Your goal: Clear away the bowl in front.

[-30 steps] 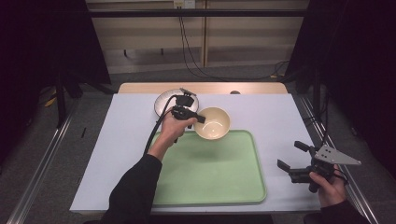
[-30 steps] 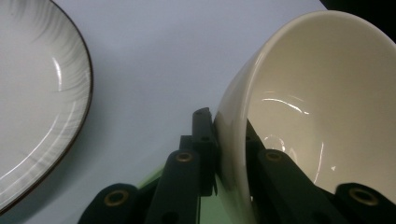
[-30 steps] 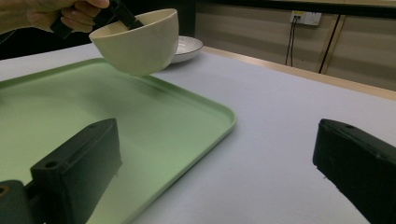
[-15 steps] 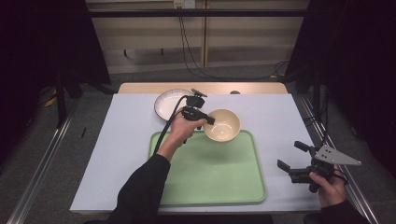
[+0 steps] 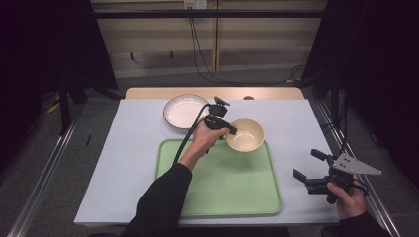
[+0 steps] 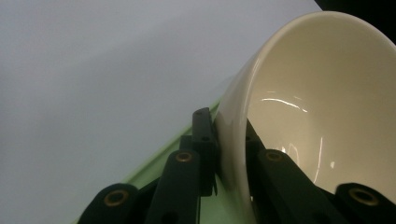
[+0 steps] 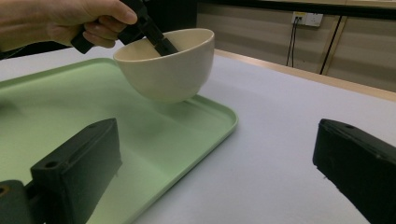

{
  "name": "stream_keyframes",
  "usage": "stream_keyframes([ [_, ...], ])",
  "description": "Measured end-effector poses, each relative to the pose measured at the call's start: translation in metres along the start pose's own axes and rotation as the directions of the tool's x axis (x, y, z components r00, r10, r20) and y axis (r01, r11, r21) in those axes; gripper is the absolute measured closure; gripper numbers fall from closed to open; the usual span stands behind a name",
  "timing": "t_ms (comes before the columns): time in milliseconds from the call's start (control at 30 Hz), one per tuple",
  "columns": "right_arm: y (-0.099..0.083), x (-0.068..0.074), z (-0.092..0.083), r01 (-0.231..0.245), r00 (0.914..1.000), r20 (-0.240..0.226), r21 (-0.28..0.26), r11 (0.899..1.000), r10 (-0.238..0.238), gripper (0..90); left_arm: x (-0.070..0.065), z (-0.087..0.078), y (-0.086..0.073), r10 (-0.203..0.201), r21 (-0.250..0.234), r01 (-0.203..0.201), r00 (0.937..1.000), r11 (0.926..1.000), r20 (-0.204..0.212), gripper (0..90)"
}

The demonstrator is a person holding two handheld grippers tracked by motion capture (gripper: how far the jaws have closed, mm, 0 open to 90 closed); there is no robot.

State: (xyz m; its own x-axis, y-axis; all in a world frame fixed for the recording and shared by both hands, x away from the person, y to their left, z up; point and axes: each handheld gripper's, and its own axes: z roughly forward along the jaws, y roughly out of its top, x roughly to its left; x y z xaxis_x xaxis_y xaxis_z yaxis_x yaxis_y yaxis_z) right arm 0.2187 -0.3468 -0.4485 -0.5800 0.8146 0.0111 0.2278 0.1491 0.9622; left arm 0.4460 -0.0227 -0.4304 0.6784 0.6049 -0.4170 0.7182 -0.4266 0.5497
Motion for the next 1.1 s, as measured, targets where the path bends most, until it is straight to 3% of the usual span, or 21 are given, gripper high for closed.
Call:
stream_keyframes([
  [100,0.0,0.0,0.0,-0.001,1.0,-0.002,0.002,1.0,0.001,0.7,-0.001,0.008,0.003,0.026,0.03,-0.026,0.9995,0.9992,-0.016,83.4],
  [233,-0.001,0.0,0.001,-0.004,1.0,-0.003,0.005,1.0,0.004,0.7,0.0,0.017,0.005,-0.01,0.025,0.01,0.9999,0.9996,-0.005,83.5],
  [400,-0.001,0.0,0.0,-0.003,1.0,0.0,0.003,1.0,0.003,0.7,0.0,0.026,0.005,0.008,0.054,-0.006,0.9993,0.9985,-0.036,83.5],
  [467,-0.001,0.0,0.0,-0.003,1.0,0.0,0.003,1.0,0.003,0.7,-0.002,0.029,0.006,-0.009,0.054,0.01,0.9997,0.9985,-0.024,83.5],
  [533,-0.001,0.0,0.0,-0.002,1.0,-0.001,0.002,1.0,0.002,0.7,-0.001,0.03,0.006,0.005,0.059,-0.004,0.9999,0.9983,-0.016,83.4],
  [600,-0.001,-0.001,0.0,-0.003,1.0,-0.001,0.002,1.0,0.003,0.7,-0.003,0.034,0.008,0.011,0.073,-0.008,0.999,0.9973,-0.044,83.4],
  [767,-0.001,-0.001,0.0,-0.003,1.0,-0.006,0.004,1.0,0.003,0.7,-0.005,0.041,0.006,0.008,0.076,-0.007,0.9998,0.9971,-0.019,83.4],
  [900,-0.001,-0.001,0.0,-0.001,1.0,-0.001,0.002,1.0,0.001,0.6,-0.005,0.041,0.006,0.001,0.072,0.0,0.9998,0.9974,-0.019,83.4],
  [1000,-0.001,-0.001,0.001,-0.003,1.0,-0.004,0.0,1.0,0.003,0.6,-0.008,0.042,0.006,0.031,0.066,-0.028,0.9987,0.9975,-0.041,83.4],
  [1100,0.0,0.0,0.0,0.0,1.0,-0.003,0.002,1.0,0.0,0.6,-0.009,0.043,0.006,0.016,0.058,-0.014,0.9996,0.9982,-0.026,82.7],
])
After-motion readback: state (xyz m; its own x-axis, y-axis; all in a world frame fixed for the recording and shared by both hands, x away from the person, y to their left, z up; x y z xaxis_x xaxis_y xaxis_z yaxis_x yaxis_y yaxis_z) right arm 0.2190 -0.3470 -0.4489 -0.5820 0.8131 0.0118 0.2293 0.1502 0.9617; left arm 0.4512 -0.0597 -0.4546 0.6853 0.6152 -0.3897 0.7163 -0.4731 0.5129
